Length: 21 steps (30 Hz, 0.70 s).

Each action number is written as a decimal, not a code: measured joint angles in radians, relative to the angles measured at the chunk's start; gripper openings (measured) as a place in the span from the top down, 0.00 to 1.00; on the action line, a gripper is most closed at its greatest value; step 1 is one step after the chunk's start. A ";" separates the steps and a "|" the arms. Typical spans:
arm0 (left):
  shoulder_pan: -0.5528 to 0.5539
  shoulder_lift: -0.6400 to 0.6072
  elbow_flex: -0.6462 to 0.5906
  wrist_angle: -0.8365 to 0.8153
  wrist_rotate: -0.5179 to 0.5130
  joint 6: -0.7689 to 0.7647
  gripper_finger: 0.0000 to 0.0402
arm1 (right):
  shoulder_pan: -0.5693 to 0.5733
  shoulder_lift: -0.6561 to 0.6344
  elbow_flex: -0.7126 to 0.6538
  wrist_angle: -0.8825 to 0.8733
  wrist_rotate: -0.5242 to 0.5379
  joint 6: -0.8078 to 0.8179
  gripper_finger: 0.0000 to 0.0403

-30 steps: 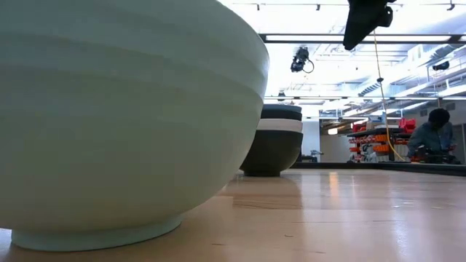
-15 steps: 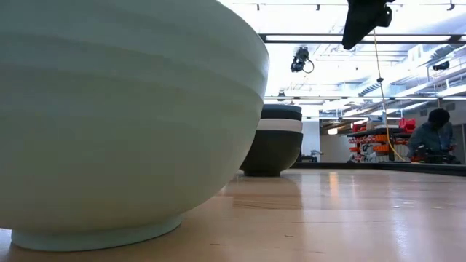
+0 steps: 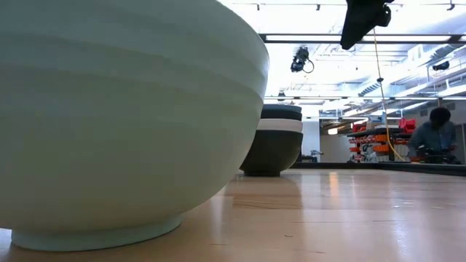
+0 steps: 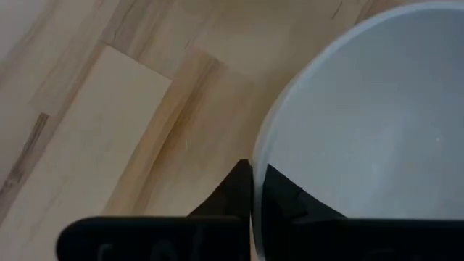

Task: Nest bowls inside each other
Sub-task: Stack the white bowl on the blue bowl

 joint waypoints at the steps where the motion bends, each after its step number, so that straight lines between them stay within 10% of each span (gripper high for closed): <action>1: 0.001 0.000 0.000 0.000 0.000 0.005 0.97 | 0.000 0.000 0.000 0.000 0.002 0.000 0.81; 21: 0.000 -0.001 0.347 -0.323 -0.001 0.043 0.97 | 0.001 0.000 0.000 -0.001 0.005 -0.029 0.83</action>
